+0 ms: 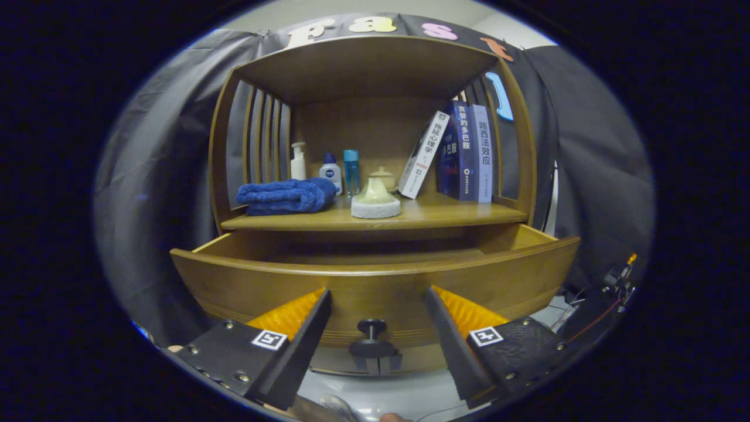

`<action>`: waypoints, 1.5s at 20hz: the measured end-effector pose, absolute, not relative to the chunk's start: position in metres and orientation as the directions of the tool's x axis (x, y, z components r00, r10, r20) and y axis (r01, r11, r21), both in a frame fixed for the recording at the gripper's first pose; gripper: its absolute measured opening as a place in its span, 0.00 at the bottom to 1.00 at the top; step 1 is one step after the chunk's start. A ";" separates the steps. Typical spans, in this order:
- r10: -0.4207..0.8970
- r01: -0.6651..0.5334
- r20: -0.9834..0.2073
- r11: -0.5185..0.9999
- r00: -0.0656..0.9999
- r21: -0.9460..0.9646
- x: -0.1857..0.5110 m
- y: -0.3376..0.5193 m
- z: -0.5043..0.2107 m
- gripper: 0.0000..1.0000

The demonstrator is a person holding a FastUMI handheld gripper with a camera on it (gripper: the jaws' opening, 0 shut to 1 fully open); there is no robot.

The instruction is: Pull open the drawer, take out the items inside it, and place them on the countertop above the cabinet.

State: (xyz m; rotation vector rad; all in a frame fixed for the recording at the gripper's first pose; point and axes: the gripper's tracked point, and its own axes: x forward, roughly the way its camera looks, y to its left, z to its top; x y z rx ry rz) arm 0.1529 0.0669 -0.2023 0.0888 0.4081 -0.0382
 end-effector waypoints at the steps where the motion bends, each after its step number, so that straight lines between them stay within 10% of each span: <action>1: -0.021 0.056 -0.396 0.995 0.918 0.077 0.158 0.066 -0.202 0.97; 30: -0.041 0.041 -0.398 0.999 0.916 -0.008 0.247 0.068 -0.222 0.98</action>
